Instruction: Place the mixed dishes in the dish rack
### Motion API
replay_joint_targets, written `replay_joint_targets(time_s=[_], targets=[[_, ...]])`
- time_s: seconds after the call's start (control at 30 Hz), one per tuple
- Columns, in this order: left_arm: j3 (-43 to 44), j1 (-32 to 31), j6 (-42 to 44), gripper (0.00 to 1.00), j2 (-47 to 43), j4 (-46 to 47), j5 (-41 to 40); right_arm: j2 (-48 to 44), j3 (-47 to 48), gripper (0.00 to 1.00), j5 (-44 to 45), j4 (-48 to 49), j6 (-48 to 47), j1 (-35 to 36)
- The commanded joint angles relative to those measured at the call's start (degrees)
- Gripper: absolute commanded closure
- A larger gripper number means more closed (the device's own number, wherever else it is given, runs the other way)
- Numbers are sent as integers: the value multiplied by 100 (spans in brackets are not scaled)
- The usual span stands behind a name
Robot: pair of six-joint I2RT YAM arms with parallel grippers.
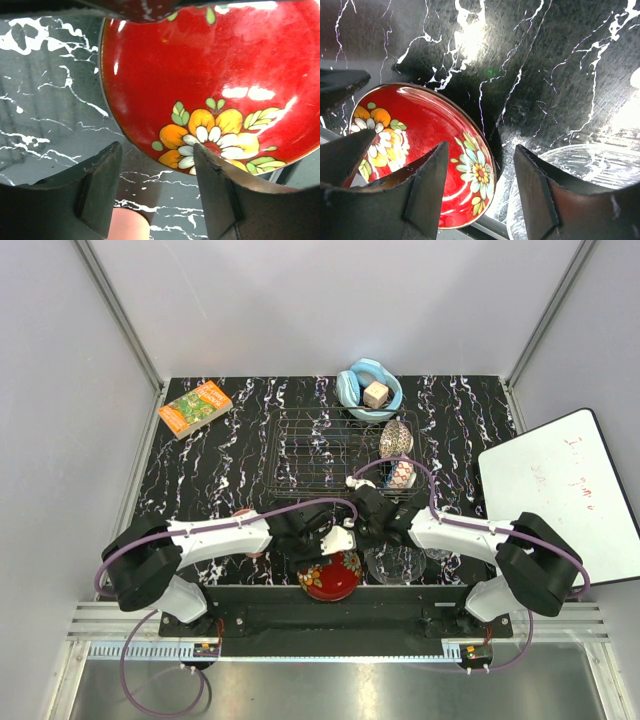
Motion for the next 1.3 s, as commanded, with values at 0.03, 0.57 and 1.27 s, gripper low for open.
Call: replay_joint_targets(time_s=[0.03,0.57,1.27], targets=[[392,17,28,36,-425,-199,-388,-142,125,37,-121,-12,-15,37],[393,-343,-236,34,-936,-1441,675,-256,72,38,-104,-47,11,46],[375,-1073,-104,37,189,-562,271,-335,81,40,-104,-117,143,28]])
